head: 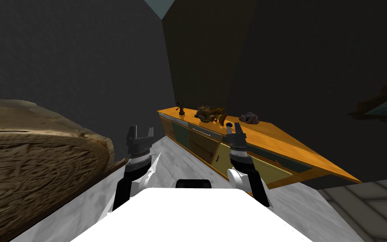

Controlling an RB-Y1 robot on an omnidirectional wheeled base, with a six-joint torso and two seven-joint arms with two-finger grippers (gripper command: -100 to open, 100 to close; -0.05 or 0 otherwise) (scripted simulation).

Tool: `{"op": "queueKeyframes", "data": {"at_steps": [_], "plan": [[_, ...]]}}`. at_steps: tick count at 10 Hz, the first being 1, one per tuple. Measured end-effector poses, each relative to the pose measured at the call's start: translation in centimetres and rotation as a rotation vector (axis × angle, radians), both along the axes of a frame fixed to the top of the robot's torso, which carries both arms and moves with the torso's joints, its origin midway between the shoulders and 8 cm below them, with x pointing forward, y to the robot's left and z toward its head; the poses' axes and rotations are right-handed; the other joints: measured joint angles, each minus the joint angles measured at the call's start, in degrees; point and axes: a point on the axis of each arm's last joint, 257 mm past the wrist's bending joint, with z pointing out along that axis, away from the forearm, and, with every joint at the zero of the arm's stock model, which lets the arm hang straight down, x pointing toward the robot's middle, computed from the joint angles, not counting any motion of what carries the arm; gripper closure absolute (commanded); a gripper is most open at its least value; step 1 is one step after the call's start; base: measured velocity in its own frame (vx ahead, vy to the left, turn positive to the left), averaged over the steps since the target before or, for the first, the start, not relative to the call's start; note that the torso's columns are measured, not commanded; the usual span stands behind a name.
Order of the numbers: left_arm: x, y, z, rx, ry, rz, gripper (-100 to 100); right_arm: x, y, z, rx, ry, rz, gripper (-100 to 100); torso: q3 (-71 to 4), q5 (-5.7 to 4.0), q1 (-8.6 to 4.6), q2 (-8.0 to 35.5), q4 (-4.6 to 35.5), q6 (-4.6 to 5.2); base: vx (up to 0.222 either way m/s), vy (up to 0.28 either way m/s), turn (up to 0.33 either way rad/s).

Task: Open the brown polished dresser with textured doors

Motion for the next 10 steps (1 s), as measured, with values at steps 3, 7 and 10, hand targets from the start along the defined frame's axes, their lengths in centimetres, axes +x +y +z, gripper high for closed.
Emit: {"op": "queueKeyframes", "data": {"at_steps": [3,7,10], "plan": [[0.0,0.0,0.01,0.0,0.0,0.0,0,0.0,0.0,0.01,0.0,0.0,0.0,0,-20.14,0.0,0.0,10.03,10.06,0.0,0.0,0.0,0.0],[-0.01,0.0,0.01,0.0,0.0,0.0,0,-0.01,0.0,0.01,0.0,0.0,0.0,0,-53.81,0.0,0.0,26.93,26.91,0.0,0.0,0.0,0.0],[-0.01,0.0,0.01,0.0,0.0,0.0,0,-0.01,0.0,0.02,0.0,0.0,0.0,-100,-79.19,0.0,0.0,39.62,39.6,0.0,0.003,0.004,0.002]]}}
